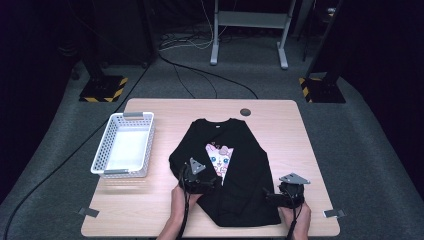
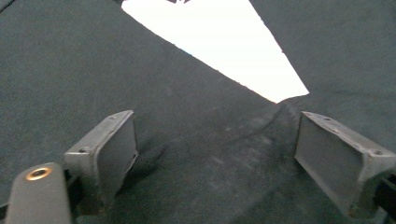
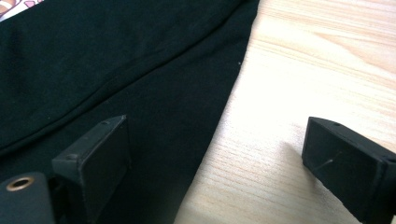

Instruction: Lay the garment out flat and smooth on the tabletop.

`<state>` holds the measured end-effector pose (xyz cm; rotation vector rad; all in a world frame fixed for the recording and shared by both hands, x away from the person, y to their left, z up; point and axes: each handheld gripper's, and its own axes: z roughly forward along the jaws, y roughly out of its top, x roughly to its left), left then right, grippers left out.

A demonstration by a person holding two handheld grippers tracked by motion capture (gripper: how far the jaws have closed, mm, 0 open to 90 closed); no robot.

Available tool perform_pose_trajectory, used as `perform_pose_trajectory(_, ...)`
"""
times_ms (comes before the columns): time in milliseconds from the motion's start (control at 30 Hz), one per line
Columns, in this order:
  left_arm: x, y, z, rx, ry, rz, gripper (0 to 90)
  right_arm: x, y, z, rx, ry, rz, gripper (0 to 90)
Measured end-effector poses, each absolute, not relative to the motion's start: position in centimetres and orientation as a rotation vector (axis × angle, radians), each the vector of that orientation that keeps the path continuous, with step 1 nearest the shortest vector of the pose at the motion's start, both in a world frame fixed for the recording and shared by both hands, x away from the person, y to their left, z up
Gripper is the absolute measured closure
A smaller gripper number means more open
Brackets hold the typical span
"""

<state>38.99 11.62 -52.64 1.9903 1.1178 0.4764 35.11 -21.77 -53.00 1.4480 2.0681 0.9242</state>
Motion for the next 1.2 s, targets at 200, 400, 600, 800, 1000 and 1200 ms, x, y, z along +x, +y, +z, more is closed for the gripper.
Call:
perform_pose_trajectory(200,38.8,9.3,-51.5,2.002,1.008,0.407,22.9,35.4,-22.0,-53.0,1.440,2.074,0.928,7.5)
perform_pose_trajectory(400,39.1,7.9,-52.3,2.076,1.048,0.429,44.5,35.4,-22.0,-53.0,1.441,2.069,0.925,8.4)
perform_pose_trajectory(600,38.5,8.8,-52.7,2.017,1.045,0.443,67.3,35.6,-22.1,-53.0,1.447,2.056,0.928,10.9)
perform_pose_trajectory(800,38.4,9.4,-52.7,2.002,1.031,0.418,82.2,35.9,-22.2,-52.9,1.446,2.053,0.928,12.5)
perform_pose_trajectory(1000,37.9,9.9,-52.7,1.984,1.019,0.416,85.9,35.7,-22.2,-53.0,1.442,2.049,0.931,13.7)
perform_pose_trajectory(1200,37.5,10.1,-52.7,1.997,1.002,0.416,86.4,35.7,-22.2,-53.0,1.441,2.051,0.934,14.0)
